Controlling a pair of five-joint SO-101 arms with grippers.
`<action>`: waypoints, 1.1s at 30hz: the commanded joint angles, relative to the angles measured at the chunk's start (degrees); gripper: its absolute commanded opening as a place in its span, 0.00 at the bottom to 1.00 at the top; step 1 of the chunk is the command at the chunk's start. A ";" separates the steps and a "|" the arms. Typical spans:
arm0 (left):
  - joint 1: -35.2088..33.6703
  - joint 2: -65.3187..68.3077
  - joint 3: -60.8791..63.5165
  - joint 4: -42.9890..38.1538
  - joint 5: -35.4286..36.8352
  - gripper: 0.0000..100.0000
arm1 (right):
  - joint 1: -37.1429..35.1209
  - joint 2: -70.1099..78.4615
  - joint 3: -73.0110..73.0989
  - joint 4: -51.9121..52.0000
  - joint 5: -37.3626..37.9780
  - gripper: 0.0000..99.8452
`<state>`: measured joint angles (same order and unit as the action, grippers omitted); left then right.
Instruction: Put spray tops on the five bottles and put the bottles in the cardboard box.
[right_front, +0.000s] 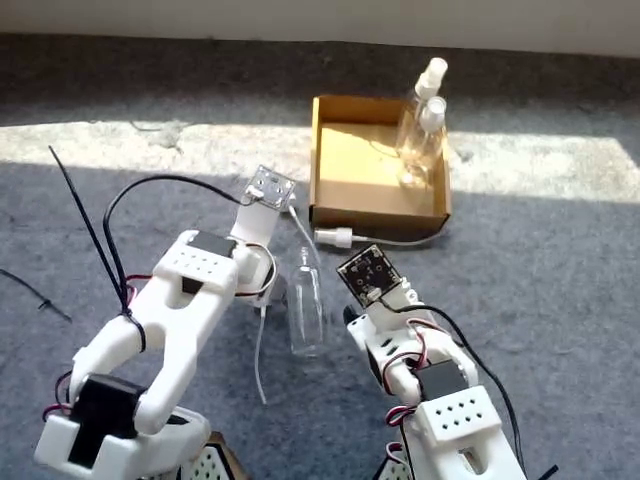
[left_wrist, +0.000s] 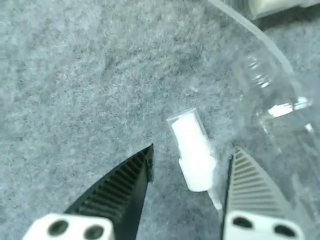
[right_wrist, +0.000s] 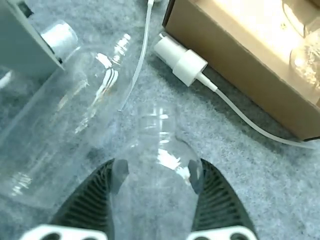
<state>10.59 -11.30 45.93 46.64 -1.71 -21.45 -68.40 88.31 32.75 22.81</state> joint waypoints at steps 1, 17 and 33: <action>0.75 1.63 -3.30 -0.62 0.53 0.23 | 0.66 0.04 0.13 -0.48 -0.62 0.00; 0.57 7.96 -3.56 -0.88 0.53 0.15 | 0.66 0.04 0.13 -0.57 -0.62 0.00; 0.48 6.37 -3.82 -0.70 0.44 0.06 | 0.40 0.04 0.13 -0.57 -0.53 0.00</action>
<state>11.12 -3.38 43.38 46.55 -1.54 -21.45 -68.40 88.31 32.75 22.81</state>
